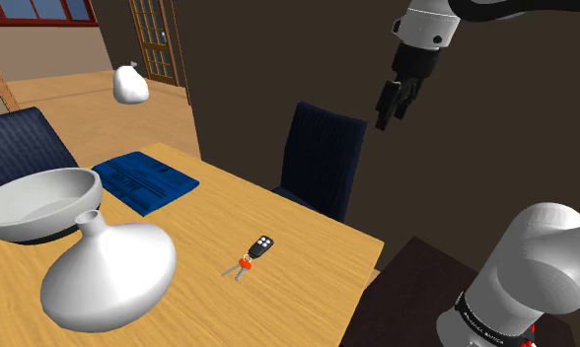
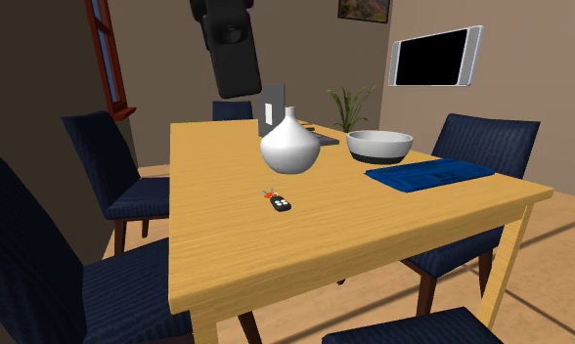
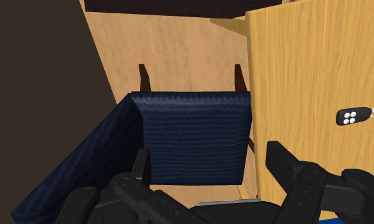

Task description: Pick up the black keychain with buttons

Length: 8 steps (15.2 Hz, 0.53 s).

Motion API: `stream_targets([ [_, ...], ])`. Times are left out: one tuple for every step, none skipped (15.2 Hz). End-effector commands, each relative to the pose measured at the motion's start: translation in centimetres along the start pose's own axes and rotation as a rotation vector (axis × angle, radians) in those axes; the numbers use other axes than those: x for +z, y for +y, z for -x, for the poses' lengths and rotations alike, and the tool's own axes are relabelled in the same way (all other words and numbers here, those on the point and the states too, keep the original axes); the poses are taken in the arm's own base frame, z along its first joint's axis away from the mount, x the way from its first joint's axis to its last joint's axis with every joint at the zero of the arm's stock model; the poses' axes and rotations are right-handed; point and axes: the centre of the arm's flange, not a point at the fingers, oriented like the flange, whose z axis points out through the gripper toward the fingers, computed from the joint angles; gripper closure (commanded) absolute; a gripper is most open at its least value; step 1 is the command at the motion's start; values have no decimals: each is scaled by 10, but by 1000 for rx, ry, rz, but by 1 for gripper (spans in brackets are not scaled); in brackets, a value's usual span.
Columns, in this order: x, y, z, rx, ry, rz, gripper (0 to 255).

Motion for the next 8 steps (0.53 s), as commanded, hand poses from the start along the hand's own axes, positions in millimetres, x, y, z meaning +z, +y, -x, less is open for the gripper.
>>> stream_targets([
  [0, 0, 0, 0, 0, 0, 0],
  [6, -11, -2, 14, -6, 0, 0],
  [13, -23, -4, 28, -12, 0, 0],
  [19, -34, -6, 42, -18, -1, 0],
  [26, -46, -8, 57, -23, -1, 0],
  [32, -57, -11, 71, -29, -1, 0],
  [39, -68, -13, 85, -35, -1, 0],
  [45, -80, -16, 99, -41, -1, 0],
])
